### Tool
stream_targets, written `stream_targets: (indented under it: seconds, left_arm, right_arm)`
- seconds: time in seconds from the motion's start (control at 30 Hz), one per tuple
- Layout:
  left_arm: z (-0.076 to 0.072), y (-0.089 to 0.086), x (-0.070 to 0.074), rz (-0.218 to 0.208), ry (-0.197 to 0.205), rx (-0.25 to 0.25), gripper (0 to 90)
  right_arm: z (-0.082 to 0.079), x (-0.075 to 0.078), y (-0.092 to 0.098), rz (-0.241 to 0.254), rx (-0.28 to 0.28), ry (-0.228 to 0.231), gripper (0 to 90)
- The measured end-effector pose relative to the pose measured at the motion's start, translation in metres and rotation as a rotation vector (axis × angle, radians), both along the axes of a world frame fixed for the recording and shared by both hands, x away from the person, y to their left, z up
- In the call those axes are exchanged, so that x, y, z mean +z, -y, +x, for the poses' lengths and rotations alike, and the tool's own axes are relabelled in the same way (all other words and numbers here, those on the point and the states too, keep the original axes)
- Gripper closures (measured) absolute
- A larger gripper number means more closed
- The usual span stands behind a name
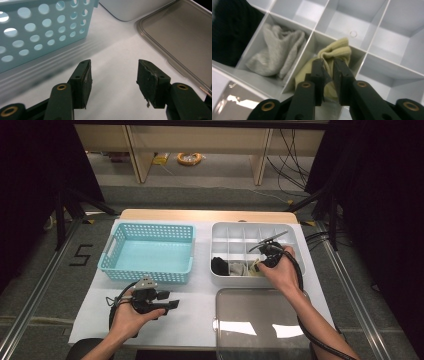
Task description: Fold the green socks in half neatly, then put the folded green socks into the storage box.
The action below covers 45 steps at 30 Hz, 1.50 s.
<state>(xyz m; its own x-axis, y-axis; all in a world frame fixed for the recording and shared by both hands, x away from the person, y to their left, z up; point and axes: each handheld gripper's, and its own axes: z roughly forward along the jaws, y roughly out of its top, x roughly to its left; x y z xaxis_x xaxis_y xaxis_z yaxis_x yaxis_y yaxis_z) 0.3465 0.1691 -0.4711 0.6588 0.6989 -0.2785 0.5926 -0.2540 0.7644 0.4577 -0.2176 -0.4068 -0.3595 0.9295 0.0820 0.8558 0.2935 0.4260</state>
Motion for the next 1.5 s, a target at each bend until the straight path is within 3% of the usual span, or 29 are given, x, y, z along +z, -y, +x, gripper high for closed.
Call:
stream_targets:
  seconds: [0.13,0.23,0.27,0.3,0.33,0.37,0.53,0.6,0.63,0.77,0.8,0.87,0.9,0.93,1.03,1.07,1.1,1.2,1.33,1.37,1.4,1.43,1.5]
  left_arm:
    - [0.0,0.002,0.0,0.001,0.0,-0.005,42.9]
    - [0.001,0.004,0.0,0.003,0.001,-0.01,42.1]
    - [0.001,0.005,-0.001,-0.001,0.001,-0.017,42.0]
    - [0.001,0.006,-0.001,0.0,0.002,-0.021,42.0]
    - [0.0,0.007,-0.001,0.0,0.005,-0.015,41.8]
    - [0.001,0.007,-0.001,-0.005,0.002,-0.024,41.7]
    - [0.002,0.011,-0.001,-0.008,0.004,-0.03,41.1]
    - [0.002,0.011,-0.001,-0.008,-0.002,-0.047,41.2]
    - [0.002,0.012,-0.001,-0.015,0.003,-0.042,41.3]
    - [0.002,0.012,-0.001,-0.012,0.009,-0.038,41.5]
    - [0.002,0.012,-0.002,-0.013,0.007,-0.041,41.5]
    - [0.003,0.013,-0.002,-0.009,0.01,-0.032,41.5]
    - [0.002,0.014,-0.002,-0.006,0.014,-0.034,41.5]
    - [0.002,0.014,-0.001,-0.004,0.016,-0.041,41.5]
    - [0.002,0.017,0.0,-0.02,0.017,-0.05,41.9]
    - [0.002,0.017,0.0,-0.022,0.012,-0.057,42.5]
    - [0.002,0.018,0.0,-0.018,0.004,-0.064,42.8]
    - [0.002,0.021,0.0,-0.014,0.009,-0.073,43.3]
    - [0.002,0.026,0.001,0.001,-0.006,-0.076,45.0]
    - [0.003,0.027,0.002,0.004,-0.015,-0.076,45.2]
    - [0.004,0.028,0.001,-0.008,-0.012,-0.087,45.2]
    - [0.005,0.029,0.002,-0.007,-0.016,-0.085,45.4]
    - [0.006,0.031,0.003,-0.016,-0.028,-0.093,46.3]
  right_arm:
    - [-0.007,0.011,0.011,0.064,-0.004,0.086,72.5]
    - [-0.013,0.015,0.021,0.101,0.017,0.116,67.9]
    - [-0.014,0.016,0.025,0.139,0.021,0.107,66.6]
    - [-0.016,0.016,0.027,0.123,0.009,0.122,65.9]
    - [-0.019,0.017,0.031,0.155,0.009,0.123,64.9]
    - [-0.02,0.017,0.033,0.148,0.0,0.129,64.3]
    - [-0.028,0.021,0.045,0.167,-0.006,0.131,63.6]
    - [-0.033,0.022,0.044,0.186,-0.079,0.131,63.5]
    - [-0.032,0.024,0.05,0.148,-0.045,0.136,63.5]
    - [-0.035,0.026,0.054,0.21,-0.102,0.108,63.5]
    - [-0.035,0.025,0.058,0.183,-0.078,0.122,63.5]
    - [-0.036,0.025,0.062,0.202,-0.059,0.117,63.7]
    - [-0.036,0.024,0.063,0.172,-0.071,0.122,63.8]
    - [-0.039,0.024,0.061,0.2,-0.106,0.106,64.0]
    - [-0.041,0.022,0.063,0.185,-0.107,0.093,64.5]
    - [-0.041,0.022,0.065,0.208,-0.091,0.098,64.8]
    - [-0.041,0.021,0.067,0.189,-0.084,0.103,65.1]
    - [-0.042,0.022,0.068,0.195,-0.085,0.1,66.0]
    - [-0.043,0.022,0.075,0.194,-0.081,0.099,69.4]
    - [-0.047,0.025,0.072,0.221,-0.143,0.062,70.7]
    - [-0.046,0.025,0.079,0.201,-0.095,0.071,72.8]
    - [-0.047,0.024,0.082,0.19,-0.091,0.079,74.8]
    - [-0.051,0.025,0.086,0.174,-0.11,0.046,80.7]
